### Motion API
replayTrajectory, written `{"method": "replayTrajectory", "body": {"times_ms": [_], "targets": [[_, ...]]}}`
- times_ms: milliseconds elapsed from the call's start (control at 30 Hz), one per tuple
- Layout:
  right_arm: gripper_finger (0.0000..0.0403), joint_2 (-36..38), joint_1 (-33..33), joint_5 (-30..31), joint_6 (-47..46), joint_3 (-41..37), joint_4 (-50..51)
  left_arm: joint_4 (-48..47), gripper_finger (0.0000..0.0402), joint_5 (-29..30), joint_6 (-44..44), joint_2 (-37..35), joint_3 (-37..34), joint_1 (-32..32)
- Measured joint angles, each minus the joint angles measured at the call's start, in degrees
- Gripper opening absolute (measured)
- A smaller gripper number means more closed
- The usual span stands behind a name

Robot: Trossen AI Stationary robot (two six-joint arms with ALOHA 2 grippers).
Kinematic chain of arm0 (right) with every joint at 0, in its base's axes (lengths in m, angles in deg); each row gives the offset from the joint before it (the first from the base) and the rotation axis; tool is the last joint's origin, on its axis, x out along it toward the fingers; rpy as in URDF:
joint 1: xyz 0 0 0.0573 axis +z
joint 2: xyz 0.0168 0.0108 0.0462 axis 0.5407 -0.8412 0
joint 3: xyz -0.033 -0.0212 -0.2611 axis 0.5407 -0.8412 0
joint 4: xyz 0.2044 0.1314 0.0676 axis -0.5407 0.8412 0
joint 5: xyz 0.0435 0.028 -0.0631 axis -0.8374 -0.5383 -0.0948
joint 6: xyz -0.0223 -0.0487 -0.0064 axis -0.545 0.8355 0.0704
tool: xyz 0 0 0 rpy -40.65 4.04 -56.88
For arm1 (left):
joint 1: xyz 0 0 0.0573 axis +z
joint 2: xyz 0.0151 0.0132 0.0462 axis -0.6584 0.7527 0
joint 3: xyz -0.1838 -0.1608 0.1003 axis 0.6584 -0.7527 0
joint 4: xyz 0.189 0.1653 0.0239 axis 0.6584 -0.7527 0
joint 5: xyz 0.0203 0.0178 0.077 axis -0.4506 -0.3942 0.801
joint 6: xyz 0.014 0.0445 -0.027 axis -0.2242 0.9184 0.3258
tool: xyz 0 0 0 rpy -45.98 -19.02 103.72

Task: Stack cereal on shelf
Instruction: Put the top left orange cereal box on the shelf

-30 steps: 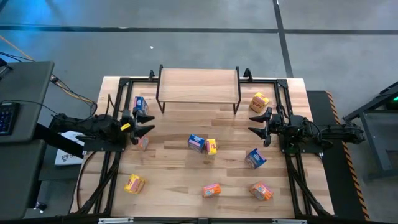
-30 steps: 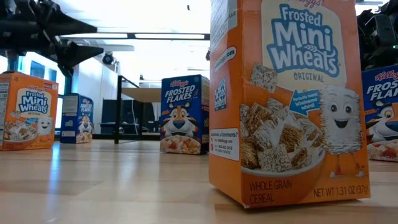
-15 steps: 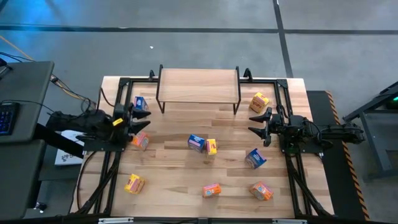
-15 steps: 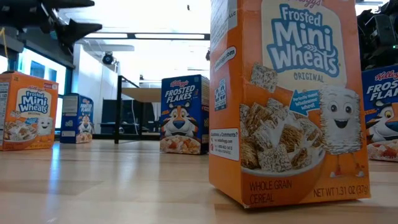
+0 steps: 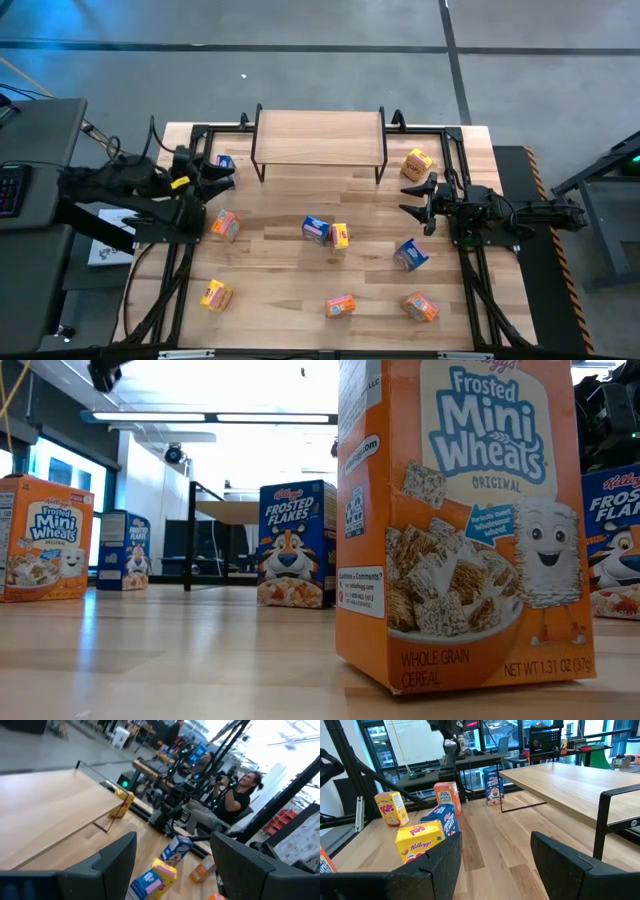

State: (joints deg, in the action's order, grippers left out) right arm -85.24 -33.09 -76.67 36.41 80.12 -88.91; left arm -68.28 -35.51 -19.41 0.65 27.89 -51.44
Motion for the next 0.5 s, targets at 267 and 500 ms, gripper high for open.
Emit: {"method": "replayTrajectory", "body": {"times_ms": [267,500], "targets": [[0.0229,0.02,0.00,0.00,0.02,0.00,0.02,-12.67,0.0246,-1.31,-10.33,7.96,10.34,-0.01],[0.0229,0.01,-0.02,0.00,0.00,0.00,0.02,-22.13,0.0246,-9.67,-23.29,13.37,13.64,-0.03]]}}
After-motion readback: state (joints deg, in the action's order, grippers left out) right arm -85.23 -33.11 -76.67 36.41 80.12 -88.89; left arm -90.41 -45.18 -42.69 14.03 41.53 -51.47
